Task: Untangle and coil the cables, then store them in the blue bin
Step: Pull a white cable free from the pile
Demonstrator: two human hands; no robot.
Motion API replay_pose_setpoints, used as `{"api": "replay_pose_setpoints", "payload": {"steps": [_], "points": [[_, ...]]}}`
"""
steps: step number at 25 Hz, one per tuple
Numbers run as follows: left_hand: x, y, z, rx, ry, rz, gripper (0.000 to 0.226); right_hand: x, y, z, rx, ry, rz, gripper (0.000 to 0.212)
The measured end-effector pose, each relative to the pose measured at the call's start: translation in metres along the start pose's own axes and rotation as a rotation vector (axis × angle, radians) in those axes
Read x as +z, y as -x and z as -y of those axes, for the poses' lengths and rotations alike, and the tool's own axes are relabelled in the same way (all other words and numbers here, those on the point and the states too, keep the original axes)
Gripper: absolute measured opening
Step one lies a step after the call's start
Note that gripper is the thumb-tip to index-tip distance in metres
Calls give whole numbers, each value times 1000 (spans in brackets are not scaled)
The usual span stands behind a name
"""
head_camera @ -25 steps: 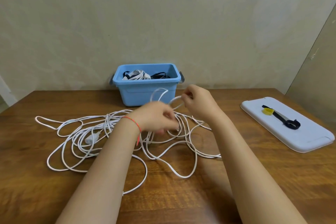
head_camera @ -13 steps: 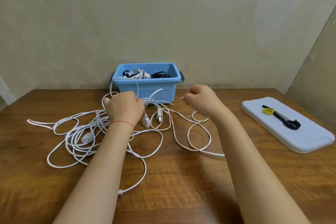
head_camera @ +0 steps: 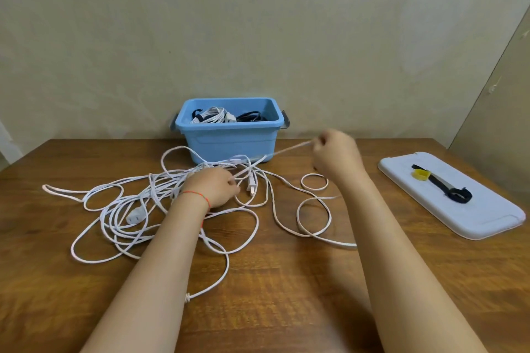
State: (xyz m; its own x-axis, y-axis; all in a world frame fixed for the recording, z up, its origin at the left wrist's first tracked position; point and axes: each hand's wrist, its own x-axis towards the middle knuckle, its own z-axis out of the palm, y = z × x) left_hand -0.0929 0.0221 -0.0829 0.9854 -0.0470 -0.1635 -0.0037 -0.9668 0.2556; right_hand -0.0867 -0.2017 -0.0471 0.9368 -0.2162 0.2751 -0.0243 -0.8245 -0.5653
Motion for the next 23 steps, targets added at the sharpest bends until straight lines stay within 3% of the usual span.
{"api": "replay_pose_setpoints", "payload": {"steps": [1, 3, 4, 6, 8, 11, 12, 14, 16, 19, 21, 23], "points": [[-4, 4, 3, -41, -118, 90, 28, -4, -1, -1, 36, -130, -172, 20], [-17, 16, 6, -113, -147, 255, 63, -10, -2, -3, 3, -342, -399, 22], [-25, 24, 4, -106, -113, 301, 73, -12, -2, -2, -37, -397, -417, 20], [-43, 40, -4, 3, -28, 330, 69, -10, 0, 3, -103, -433, -330, 17], [-54, 55, -14, 115, 44, 209, 44, -6, 1, 7, -147, -455, -248, 16], [-52, 53, -37, 243, 293, -420, 23, -10, 6, 14, -296, -548, -126, 12], [-47, 47, -47, 309, 391, -521, 24, -12, 8, 17, -356, -575, -49, 12], [-33, 25, -65, 405, 524, -432, 24, -13, 9, 21, -420, -595, 50, 13], [-17, 3, -66, 323, 476, -344, 15, -15, 4, 16, -356, -578, -74, 12], [-2, -19, -37, 150, 389, -322, 30, -22, -9, -12, -52, -355, -457, 14], [3, -20, -30, 151, 280, -280, 35, -22, -12, -26, 51, -31, -472, 24], [1, -14, -39, 182, 61, -259, 38, -13, -9, -16, -76, 58, -337, 39]]}}
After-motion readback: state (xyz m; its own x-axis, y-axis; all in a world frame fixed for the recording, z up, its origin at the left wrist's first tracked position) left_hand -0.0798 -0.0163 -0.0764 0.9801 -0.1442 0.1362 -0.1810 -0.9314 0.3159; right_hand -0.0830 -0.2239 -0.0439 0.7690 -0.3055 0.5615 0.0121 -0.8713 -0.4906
